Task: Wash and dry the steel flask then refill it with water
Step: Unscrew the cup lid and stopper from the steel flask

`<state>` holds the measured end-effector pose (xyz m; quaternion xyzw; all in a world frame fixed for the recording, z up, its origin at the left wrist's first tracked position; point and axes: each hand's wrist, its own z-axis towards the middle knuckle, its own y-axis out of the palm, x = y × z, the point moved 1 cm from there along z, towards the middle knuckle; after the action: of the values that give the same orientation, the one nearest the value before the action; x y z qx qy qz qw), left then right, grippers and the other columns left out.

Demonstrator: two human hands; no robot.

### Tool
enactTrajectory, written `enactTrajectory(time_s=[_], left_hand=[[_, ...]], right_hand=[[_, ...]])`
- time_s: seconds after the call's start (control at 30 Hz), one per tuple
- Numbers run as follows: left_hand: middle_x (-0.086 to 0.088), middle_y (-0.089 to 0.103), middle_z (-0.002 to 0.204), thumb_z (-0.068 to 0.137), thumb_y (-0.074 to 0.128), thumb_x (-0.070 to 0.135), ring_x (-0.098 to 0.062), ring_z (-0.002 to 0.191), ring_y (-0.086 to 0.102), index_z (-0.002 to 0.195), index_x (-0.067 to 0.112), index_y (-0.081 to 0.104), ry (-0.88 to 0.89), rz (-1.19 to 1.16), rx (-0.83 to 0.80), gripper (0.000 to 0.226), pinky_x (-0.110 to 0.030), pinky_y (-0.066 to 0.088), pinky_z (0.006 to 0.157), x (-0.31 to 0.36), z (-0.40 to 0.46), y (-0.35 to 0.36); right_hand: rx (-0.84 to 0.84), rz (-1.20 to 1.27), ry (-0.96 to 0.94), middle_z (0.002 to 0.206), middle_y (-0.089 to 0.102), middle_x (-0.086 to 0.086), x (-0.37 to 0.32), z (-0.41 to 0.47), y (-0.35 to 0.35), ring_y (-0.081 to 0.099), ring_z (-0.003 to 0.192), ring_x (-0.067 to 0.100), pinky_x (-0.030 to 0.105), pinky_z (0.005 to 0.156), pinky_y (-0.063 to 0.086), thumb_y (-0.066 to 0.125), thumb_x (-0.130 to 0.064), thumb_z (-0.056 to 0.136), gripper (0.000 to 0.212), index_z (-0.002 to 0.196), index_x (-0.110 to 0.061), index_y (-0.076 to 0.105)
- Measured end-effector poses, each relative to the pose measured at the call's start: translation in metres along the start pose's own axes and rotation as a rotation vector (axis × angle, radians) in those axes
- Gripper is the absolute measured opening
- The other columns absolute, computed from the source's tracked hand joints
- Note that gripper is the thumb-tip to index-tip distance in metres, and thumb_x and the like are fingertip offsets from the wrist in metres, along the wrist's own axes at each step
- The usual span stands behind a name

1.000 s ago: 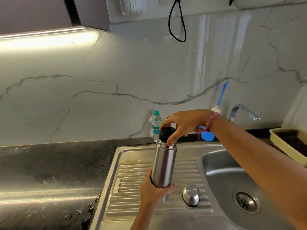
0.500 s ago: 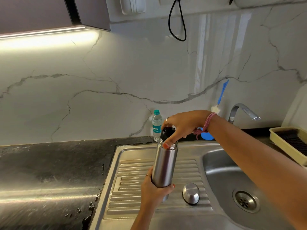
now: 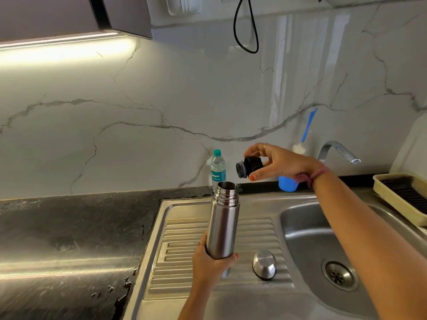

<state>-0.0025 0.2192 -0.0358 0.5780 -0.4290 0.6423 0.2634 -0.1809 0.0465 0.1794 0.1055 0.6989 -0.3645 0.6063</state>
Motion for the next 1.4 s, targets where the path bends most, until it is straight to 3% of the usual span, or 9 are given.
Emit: enactTrajectory(time_s=[0.1,0.2,0.37,0.6,0.77,1.07,1.17,1.3,1.4], left_hand=[[0.006,0.070,0.100,0.050,0.095,0.017,-0.012,0.088,0.068,0.119,0.032,0.058,-0.028,-0.032,0.006,0.080,-0.036,0.061,0.075,-0.003,0.000,-0.002],[0.002,0.070,0.099,0.051,0.096,0.015,-0.016,0.087,0.069,0.117,0.029,0.058,-0.061,-0.069,0.015,0.078,-0.038,0.061,0.071,-0.005,0.000,-0.003],[-0.001,0.072,0.095,0.044,0.094,0.022,-0.019,0.084,0.070,0.114,0.027,0.060,-0.087,-0.103,0.042,0.079,-0.043,0.061,0.072,-0.008,-0.002,-0.005],[0.002,0.071,0.095,0.045,0.096,0.017,-0.019,0.087,0.070,0.111,0.030,0.059,-0.096,-0.132,0.052,0.077,-0.043,0.060,0.078,-0.011,-0.004,-0.005],[0.000,0.072,0.095,0.045,0.095,0.018,-0.019,0.085,0.070,0.113,0.028,0.060,-0.094,-0.132,0.046,0.077,-0.040,0.060,0.074,-0.012,-0.005,-0.005],[0.000,0.072,0.092,0.052,0.095,0.007,-0.017,0.079,0.070,0.111,0.028,0.061,-0.098,-0.127,0.047,0.071,-0.030,0.056,0.065,-0.015,-0.005,-0.007],[0.000,0.071,0.093,0.054,0.095,0.005,-0.015,0.079,0.070,0.110,0.028,0.059,-0.099,-0.136,0.039,0.071,-0.026,0.054,0.062,-0.013,-0.006,-0.007],[0.001,0.071,0.094,0.054,0.095,0.006,-0.017,0.082,0.070,0.110,0.029,0.059,-0.097,-0.139,0.037,0.071,-0.029,0.055,0.065,-0.011,-0.007,-0.007],[0.000,0.071,0.095,0.053,0.096,0.007,-0.017,0.084,0.070,0.111,0.029,0.058,-0.099,-0.132,0.019,0.072,-0.030,0.056,0.067,-0.009,-0.007,-0.007]], right_hand=[[0.123,0.358,0.082,0.128,0.056,0.010,0.044,-0.001,0.009,0.067,0.106,0.028,0.038,0.088,0.056,0.078,-0.010,0.067,0.065,0.127,-0.016,0.054],[0.256,0.417,0.158,0.120,0.067,0.007,0.083,-0.003,0.023,0.065,0.110,0.024,0.040,0.096,0.051,0.078,-0.023,0.067,0.059,0.123,-0.018,0.061],[0.441,0.273,0.280,0.110,0.070,-0.001,0.146,-0.012,0.047,0.062,0.110,0.018,0.029,0.084,0.048,0.086,-0.044,0.055,0.069,0.116,-0.022,0.065],[0.418,-0.017,0.439,0.106,0.061,-0.002,0.188,-0.016,0.078,0.056,0.105,0.015,0.020,0.082,0.042,0.083,-0.015,0.072,0.052,0.117,-0.014,0.057],[0.329,-0.218,0.450,0.091,0.060,-0.007,0.193,-0.010,0.096,0.057,0.090,0.009,0.008,0.060,0.039,0.081,-0.019,0.075,0.035,0.105,-0.015,0.064],[0.318,-0.322,0.473,0.107,0.068,-0.002,0.205,-0.004,0.108,0.061,0.098,0.011,0.018,0.080,0.045,0.087,-0.023,0.067,0.049,0.110,-0.018,0.066],[0.278,-0.323,0.481,0.120,0.062,0.000,0.205,-0.004,0.107,0.054,0.104,0.010,0.020,0.088,0.042,0.086,-0.021,0.069,0.063,0.125,-0.014,0.057],[0.214,-0.265,0.514,0.147,0.040,0.008,0.200,-0.004,0.102,0.042,0.133,0.023,0.031,0.105,0.039,0.084,-0.026,0.071,0.092,0.146,-0.012,0.032],[0.262,-0.175,0.435,0.153,0.033,0.008,0.182,-0.003,0.094,0.036,0.138,0.025,0.037,0.110,0.037,0.079,-0.030,0.077,0.090,0.149,-0.015,0.027]])
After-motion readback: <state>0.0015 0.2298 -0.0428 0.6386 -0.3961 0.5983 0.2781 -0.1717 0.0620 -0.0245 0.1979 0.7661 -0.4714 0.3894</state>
